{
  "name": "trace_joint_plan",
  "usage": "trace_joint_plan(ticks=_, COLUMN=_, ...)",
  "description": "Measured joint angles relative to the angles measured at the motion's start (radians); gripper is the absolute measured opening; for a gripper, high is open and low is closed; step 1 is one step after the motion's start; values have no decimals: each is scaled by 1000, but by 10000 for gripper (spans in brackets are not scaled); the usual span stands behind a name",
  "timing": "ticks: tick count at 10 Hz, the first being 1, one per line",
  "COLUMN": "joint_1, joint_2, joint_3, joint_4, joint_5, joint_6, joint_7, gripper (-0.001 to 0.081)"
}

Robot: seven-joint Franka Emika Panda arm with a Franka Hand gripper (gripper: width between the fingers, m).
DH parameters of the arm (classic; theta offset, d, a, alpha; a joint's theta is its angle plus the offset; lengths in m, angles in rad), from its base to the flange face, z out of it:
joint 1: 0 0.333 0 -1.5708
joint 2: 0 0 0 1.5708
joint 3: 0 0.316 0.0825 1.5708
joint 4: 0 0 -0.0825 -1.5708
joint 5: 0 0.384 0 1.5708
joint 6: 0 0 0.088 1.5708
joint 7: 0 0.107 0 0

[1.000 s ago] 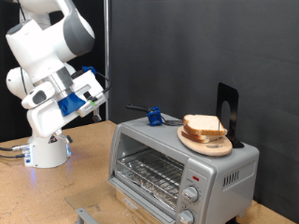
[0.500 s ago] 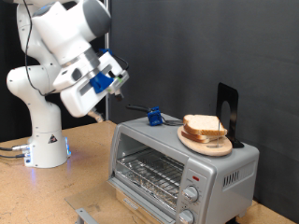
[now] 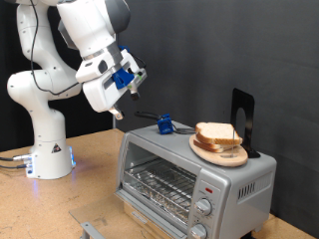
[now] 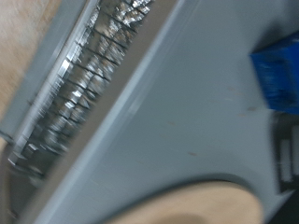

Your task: Make a piece of toast with the oven

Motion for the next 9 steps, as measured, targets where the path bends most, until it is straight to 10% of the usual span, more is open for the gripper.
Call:
trace_joint_plan(ticks=4, joint_1=80, joint_2=-74, joint_3=19, joint_4=68, joint_5=8, joint_6=-138, joint_7=-154, gripper=808)
trace_joint_plan(ticks=9, joint_1=74, joint_2=-166, joint_3=154, joint_4=67, joint_5=-131, joint_6=-175, joint_7=33, gripper=808)
